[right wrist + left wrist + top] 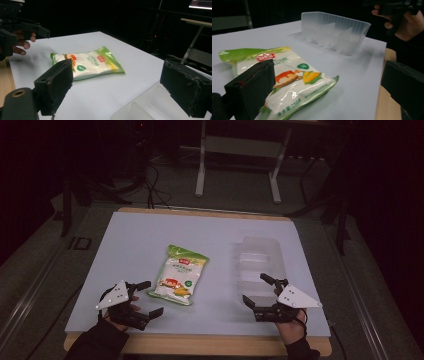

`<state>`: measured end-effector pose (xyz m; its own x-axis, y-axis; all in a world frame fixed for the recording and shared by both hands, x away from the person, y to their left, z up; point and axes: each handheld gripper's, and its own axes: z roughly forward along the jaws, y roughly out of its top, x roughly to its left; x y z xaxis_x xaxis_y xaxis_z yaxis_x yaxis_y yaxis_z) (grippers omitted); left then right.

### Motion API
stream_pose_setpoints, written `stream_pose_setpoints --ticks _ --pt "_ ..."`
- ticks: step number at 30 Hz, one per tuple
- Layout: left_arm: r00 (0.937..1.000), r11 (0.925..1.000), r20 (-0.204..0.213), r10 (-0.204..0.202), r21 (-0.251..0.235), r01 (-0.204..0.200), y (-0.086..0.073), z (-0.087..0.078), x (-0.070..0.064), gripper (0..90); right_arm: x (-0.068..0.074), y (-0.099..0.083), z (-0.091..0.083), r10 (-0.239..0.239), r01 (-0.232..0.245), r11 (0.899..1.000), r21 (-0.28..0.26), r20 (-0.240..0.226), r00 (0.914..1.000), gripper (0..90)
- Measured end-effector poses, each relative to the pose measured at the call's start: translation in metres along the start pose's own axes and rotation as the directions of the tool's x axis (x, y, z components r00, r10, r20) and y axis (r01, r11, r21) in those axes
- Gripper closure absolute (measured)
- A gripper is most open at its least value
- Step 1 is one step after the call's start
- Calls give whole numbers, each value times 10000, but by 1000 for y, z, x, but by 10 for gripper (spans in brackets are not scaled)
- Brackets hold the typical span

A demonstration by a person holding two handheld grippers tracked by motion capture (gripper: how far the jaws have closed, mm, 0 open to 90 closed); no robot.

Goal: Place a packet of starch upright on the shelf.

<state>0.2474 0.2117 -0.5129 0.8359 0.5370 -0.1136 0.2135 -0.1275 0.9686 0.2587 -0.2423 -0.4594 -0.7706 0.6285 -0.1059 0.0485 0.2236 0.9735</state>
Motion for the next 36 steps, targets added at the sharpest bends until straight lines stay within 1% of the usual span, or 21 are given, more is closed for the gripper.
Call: stream_pose_setpoints --ticks 3,4,5,8,9,11,12,13,15,16,19,20,21,24,27,30,32,36 --pt "9997 9997 -24 234 104 -233 -1 1 -1 2 0 0 1 -10 10 10000 50 -73 10000 109" --pt "9997 9997 -24 234 104 -233 -1 1 -1 2 0 0 1 -10 11 10000 72 -132 9999 109" --pt "9998 9996 -32 193 219 -192 -1 2 -1 2 1 0 2 1 0 10000 89 -203 9998 109" --pt "10000 9995 7 -45 316 45 0 2 0 2 1 0 3 -38 41 9999 116 -299 9995 109" --pt "9998 9992 63 -186 343 184 0 2 0 2 1 -1 3 -70 73 9999 94 -323 9995 109" --pt "9998 9992 63 -186 343 184 0 2 0 2 1 0 2 -100 102 9999 93 -300 9995 109" --pt "9993 9984 75 -361 439 357 2 2 1 2 1 0 2 -100 102 9999 93 -300 9995 109" --pt "9988 9978 146 -465 470 457 3 2 1 2 1 0 2 -60 61 10000 19 -317 9995 109" --pt "9969 9963 313 -718 505 702 6 1 0 2 2 0 2 -120 121 9999 33 -335 9994 109" --pt "9966 9957 385 -735 589 712 8 1 -1 2 2 0 2 -101 101 9999 11 -357 9993 109" --pt "9983 9948 346 -471 919 437 16 1 -7 2 3 1 2 -135 135 9999 -6 -474 9988 109" --pt "9982 9955 468 -387 885 344 18 1 -8 2 4 1 2 -163 163 9999 -11 -494 9986 109" --pt "9970 9954 679 -368 910 305 20 1 -9 2 4 1 2 -215 217 9998 30 -485 9986 109" --pt "9958 9938 900 -163 1114 62 29 3 -11 2 5 2 2 -234 229 9997 -97 -537 9983 109" --pt "9952 9917 972 -61 1285 -64 38 7 -11 2 5 2 2 -147 137 9998 -168 -607 9980 109" --pt "9950 9909 981 183 1311 -311 47 11 -11 2 4 2 2 -141 132 9998 -173 -550 9984 109" --pt "9955 9901 861 405 1304 -516 54 14 -10 2 4 3 2 -96 87 9998 -184 -501 9987 109" --pt "9971 9908 680 352 1278 -437 67 18 -3 3 3 2 1 -30 22 9999 -172 -455 9990 109"
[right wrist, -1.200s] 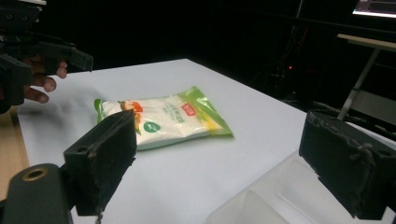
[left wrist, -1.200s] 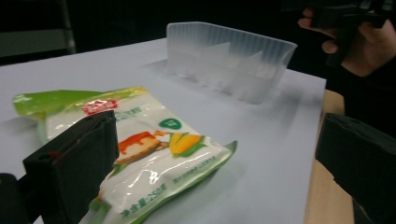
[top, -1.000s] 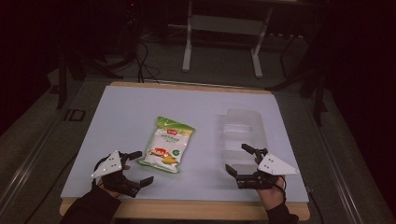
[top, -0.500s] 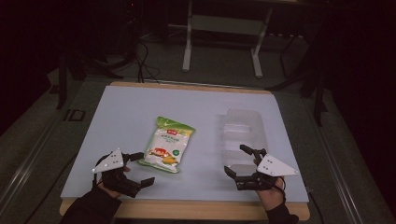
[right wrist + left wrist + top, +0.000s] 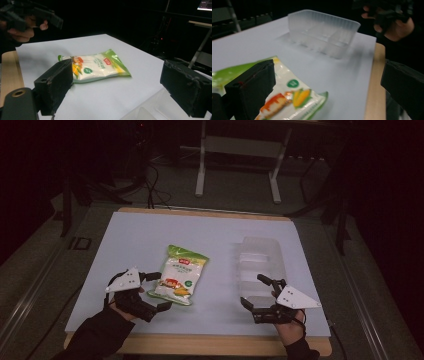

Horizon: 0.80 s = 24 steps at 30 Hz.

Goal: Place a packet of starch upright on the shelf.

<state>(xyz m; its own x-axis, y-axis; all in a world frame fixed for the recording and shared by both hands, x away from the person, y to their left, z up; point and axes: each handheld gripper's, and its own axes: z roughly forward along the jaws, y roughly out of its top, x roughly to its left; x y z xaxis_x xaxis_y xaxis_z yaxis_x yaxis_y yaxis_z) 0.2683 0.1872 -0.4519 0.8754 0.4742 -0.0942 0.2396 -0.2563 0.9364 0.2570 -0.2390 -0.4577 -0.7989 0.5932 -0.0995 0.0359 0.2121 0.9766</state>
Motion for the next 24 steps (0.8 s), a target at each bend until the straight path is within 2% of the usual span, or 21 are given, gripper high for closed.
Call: stream_pose_setpoints --ticks 5,8,13,15,17,20,23,24 --pt "9993 9996 -248 -264 27 264 12 3 12 13 0 0 0 67 -67 10000 42 -13 10000 109" --pt "9969 9984 -672 -407 370 432 18 6 20 13 0 -1 1 93 -93 9999 85 -32 10000 109" --pt "9898 9967 -1266 -651 398 706 24 11 35 14 0 -1 1 180 -179 9998 94 -98 9998 109" --pt "9894 9957 -1203 -812 344 859 25 12 42 37 0 -1 1 177 -176 9998 120 -117 9998 109" --pt "9871 9951 -1344 -872 347 926 25 13 45 40 0 -1 1 183 -182 9998 119 -132 9997 109" --pt "9832 9932 -1488 -1058 325 1118 27 16 59 65 1 0 1 167 -166 9998 94 -155 9997 110" --pt "9822 9926 -1519 -1109 332 1172 27 17 61 91 1 0 1 164 -163 9998 89 -168 9997 109" --pt "9748 9872 -1656 -1496 306 1567 26 20 75 111 0 -1 2 211 -208 9997 114 -211 9996 110"
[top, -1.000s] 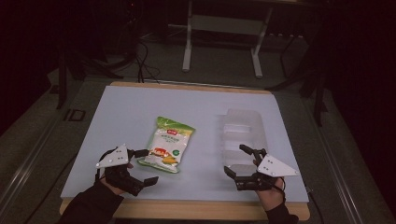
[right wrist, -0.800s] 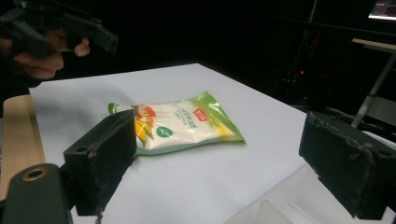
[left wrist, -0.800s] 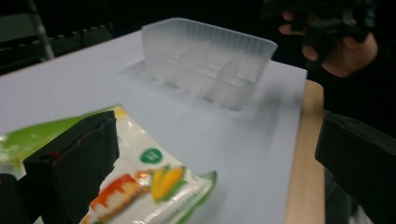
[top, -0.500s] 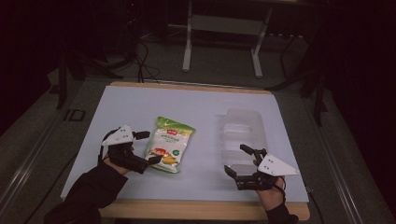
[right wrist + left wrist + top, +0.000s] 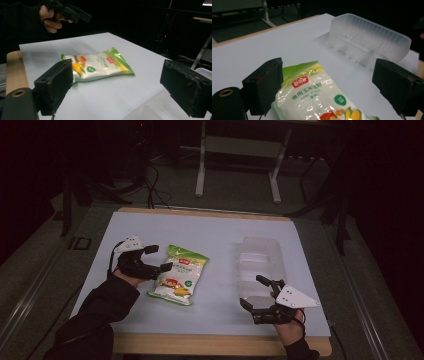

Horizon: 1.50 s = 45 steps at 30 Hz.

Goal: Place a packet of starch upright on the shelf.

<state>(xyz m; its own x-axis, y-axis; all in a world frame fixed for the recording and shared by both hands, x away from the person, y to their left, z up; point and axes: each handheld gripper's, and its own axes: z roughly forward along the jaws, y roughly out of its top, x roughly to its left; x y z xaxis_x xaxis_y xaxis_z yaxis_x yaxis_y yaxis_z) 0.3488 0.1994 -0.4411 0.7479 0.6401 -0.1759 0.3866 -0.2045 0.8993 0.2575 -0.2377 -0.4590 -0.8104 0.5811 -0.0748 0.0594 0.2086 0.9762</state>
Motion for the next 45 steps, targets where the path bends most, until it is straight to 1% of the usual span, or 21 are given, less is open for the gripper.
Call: stream_pose_setpoints --ticks 5,6,9,17,18,20,21,23,24,25,27,29,30,32,34,37,38,41,42,43,45 --pt "9993 9998 -328 -173 135 178 -1 6 10 148 0 0 0 43 -43 10000 56 -39 10000 110" --pt "9983 9992 -570 -124 381 146 -2 12 15 148 0 0 1 57 -57 10000 69 -55 10000 110" --pt "9948 9970 -878 -510 536 558 -6 23 25 151 0 -1 1 80 -79 9999 102 -82 9999 110" --pt "9913 9926 -1103 -715 896 816 -12 38 38 180 0 -1 2 89 -87 9998 158 -145 9999 109" --pt "9895 9863 -1155 -866 1299 1015 -17 49 44 180 0 -2 2 102 -99 9998 186 -169 9998 109" --pt "9875 9840 -1326 -852 1444 1043 -19 53 45 178 0 -2 2 102 -99 9998 197 -192 9998 110" --pt "9869 9768 -1359 -865 1831 1108 -22 61 48 168 0 -2 3 91 -87 9998 202 -204 9998 110" --pt "9869 9768 -1359 -865 1831 1108 -22 61 48 154 0 -2 3 65 -60 9998 214 -217 9997 110" --pt "9829 9656 -1473 -1109 2179 1416 -27 71 53 153 0 -2 3 83 -77 9997 238 -267 9996 110" --pt "9798 9620 -1646 -1138 2280 1501 -28 74 54 151 0 -2 3 85 -79 9997 246 -272 9996 110" --pt "9792 9590 -1679 -1138 2388 1524 -30 79 56 151 0 -2 3 85 -77 9996 254 -297 9995 110" --pt "9798 9523 -1487 -1339 2543 1687 -32 84 59 152 0 -2 3 104 -97 9997 246 -309 9995 110" --pt "9780 9493 -1734 -1161 2703 1607 -33 86 60 152 0 -3 3 124 -116 9996 255 -324 9994 110" --pt "9778 9474 -1642 -1299 2704 1713 -35 90 62 153 0 -3 4 120 -111 9995 294 -330 9994 110" --pt "9758 9476 -1795 -1250 2699 1710 -36 91 63 162 0 -3 3 126 -115 9995 309 -341 9993 110" --pt "9756 9419 -1721 -1362 2827 1814 -39 95 67 190 1 -3 3 82 -71 9995 302 -353 9993 110" --pt "9737 9433 -1873 -1295 2794 1792 -40 96 67 204 1 -3 3 74 -64 9995 304 -354 9993 110" --pt "9740 9421 -1845 -1314 2826 1806 -41 96 68 224 0 -2 3 51 -41 9995 309 -345 9994 110" --pt "9716 9351 -1838 -1492 2932 1990 -44 98 70 224 0 -2 3 51 -41 9995 309 -345 9994 110" --pt "9688 9327 -1800 -1702 2878 2174 -45 98 71 224 0 -3 3 75 -65 9995 308 -333 9994 110" --pt "9696 9316 -1749 -1711 2917 2170 -45 98 70 243 0 -3 4 81 -70 9995 323 -350 9994 110"
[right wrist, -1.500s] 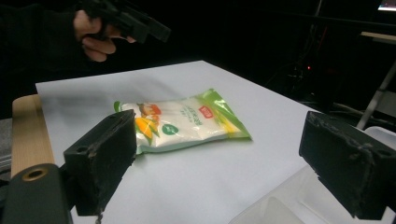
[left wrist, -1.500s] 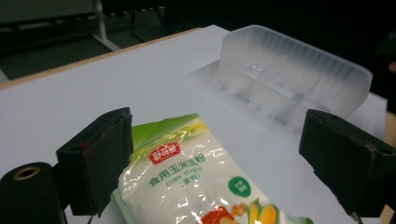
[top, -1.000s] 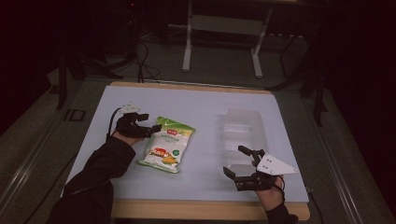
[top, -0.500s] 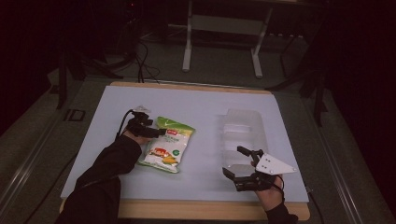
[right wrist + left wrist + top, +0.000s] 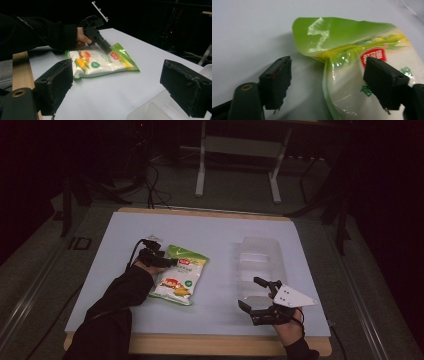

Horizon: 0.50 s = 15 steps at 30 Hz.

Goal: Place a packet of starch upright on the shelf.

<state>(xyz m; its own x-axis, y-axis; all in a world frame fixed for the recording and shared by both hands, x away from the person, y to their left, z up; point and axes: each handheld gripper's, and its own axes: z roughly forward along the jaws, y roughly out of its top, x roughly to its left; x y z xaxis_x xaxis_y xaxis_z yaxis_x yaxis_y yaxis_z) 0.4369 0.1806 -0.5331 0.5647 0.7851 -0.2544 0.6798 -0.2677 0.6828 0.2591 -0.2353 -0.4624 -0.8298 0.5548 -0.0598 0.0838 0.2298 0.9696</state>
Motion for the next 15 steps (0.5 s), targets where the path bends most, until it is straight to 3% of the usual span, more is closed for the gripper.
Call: stream_pose_setpoints --ticks 2,3,5,6,13,14,15 --pt "10000 10000 0 0 0 0 0 0 0 245 0 0 0 -17 17 10000 13 4 10000 110" --pt "9992 10000 388 -8 71 5 0 0 -1 323 0 0 0 -38 38 10000 12 9 10000 110" --pt "9978 9998 646 121 177 -133 -1 0 -4 360 0 0 0 -47 47 10000 13 19 10000 110" --pt "9962 9995 861 122 269 -146 0 0 -5 427 0 0 0 -51 51 10000 14 18 10000 110" --pt "9960 9949 751 474 858 -539 4 2 -14 552 1 0 1 -27 27 10000 69 -3 10000 110" --pt "9958 9905 501 769 1104 -821 6 2 -18 586 1 0 1 -21 21 10000 72 -2 10000 110" --pt "9960 9890 359 815 1206 -853 7 2 -19 619 1 0 1 -21 21 10000 70 -8 10000 110"
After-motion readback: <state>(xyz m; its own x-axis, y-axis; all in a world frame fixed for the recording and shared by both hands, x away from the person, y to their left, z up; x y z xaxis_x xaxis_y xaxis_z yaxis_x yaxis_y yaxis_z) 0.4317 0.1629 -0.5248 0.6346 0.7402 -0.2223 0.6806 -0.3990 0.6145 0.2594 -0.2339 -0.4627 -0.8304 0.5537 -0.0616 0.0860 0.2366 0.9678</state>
